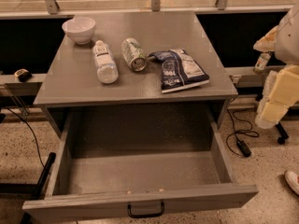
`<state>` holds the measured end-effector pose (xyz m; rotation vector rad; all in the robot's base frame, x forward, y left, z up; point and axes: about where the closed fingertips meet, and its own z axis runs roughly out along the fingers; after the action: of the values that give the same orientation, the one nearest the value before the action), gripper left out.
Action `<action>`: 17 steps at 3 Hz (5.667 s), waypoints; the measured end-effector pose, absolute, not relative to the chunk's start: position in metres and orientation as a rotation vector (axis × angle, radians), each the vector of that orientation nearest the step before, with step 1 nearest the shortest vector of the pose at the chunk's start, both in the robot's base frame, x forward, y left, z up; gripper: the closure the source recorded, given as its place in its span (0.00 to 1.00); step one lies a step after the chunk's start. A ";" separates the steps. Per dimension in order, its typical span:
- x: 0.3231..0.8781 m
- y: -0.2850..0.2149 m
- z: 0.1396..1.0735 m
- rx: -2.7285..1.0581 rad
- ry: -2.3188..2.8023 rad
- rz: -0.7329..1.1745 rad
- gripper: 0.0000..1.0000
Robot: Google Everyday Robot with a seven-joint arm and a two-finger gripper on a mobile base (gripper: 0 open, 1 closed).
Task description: Close top drawer
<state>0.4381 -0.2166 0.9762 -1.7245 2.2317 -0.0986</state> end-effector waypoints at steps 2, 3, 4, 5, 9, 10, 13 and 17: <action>0.432 -0.219 0.947 -1.787 2.261 -0.102 0.00; 0.404 -0.224 0.898 -1.908 2.244 -0.142 0.00; 0.388 -0.228 0.866 -1.953 2.287 -0.099 0.00; 0.393 -0.227 0.869 -1.938 2.282 -0.098 0.00; 0.313 -0.154 0.733 -1.945 2.173 0.044 0.70; 0.300 -0.154 0.696 -1.944 2.174 0.098 0.93; 0.318 -0.151 0.638 -1.838 2.146 0.065 1.00; 0.431 -0.120 0.616 -1.601 2.048 0.032 1.00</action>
Offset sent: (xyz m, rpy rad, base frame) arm -0.0263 -0.0126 -0.1289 -0.1833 0.2292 0.0831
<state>0.4315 -0.1199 0.6163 -1.6006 2.0481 0.0317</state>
